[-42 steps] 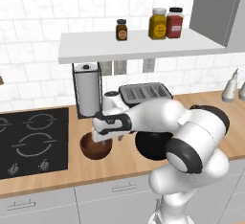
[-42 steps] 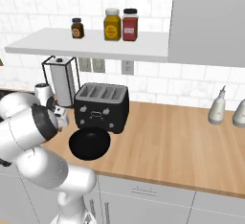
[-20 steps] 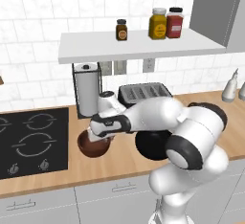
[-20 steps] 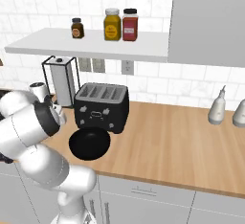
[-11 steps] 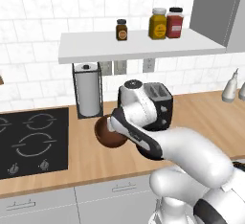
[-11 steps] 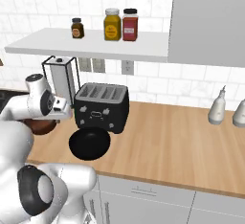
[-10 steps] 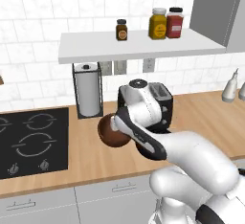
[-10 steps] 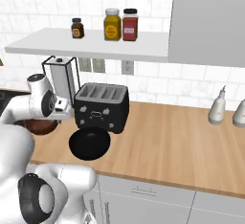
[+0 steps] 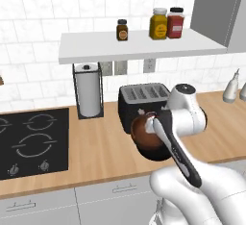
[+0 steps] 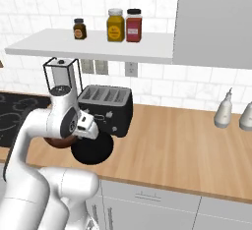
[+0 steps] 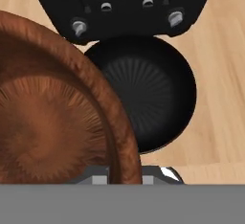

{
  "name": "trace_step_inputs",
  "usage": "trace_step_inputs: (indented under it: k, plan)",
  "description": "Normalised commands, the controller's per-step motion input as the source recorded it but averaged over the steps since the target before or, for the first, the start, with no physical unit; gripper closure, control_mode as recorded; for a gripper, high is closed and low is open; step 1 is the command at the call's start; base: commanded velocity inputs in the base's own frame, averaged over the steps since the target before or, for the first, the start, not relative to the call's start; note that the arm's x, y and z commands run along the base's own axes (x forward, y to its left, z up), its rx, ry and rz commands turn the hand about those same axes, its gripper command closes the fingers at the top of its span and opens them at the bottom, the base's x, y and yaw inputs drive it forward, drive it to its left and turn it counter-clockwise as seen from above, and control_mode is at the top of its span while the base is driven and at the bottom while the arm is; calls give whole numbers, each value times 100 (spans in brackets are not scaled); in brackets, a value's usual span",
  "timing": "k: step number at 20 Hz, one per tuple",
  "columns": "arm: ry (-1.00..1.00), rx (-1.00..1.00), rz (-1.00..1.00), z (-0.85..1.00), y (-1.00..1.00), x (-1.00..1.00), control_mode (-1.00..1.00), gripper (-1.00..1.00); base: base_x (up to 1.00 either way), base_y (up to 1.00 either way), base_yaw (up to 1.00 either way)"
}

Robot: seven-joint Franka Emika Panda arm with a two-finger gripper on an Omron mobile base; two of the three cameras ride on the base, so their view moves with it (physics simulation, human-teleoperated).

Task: Pick up the bowls on the counter and stack them on top of one another in the open cabinet. Place the smaller bowl on top of the larger bowl.

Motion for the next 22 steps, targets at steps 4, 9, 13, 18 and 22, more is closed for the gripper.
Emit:
trace_step_inputs:
  k: [4, 9, 13, 18, 22]
  plan:
    - [11, -1, -5, 0, -35, 2, -100, 100, 0, 0, 0]
    - [7, -2, 0, -16, -14, 47, -100, 100, 0, 0, 0]
    - [5, 1, 0, -4, -41, 34, -100, 100, 0, 0, 0]
    - [1, 1, 0, -3, -15, 14, -100, 100, 0, 0, 0]
    - [3, -5, 0, -21, 0, 11, -100, 100, 0, 0, 0]
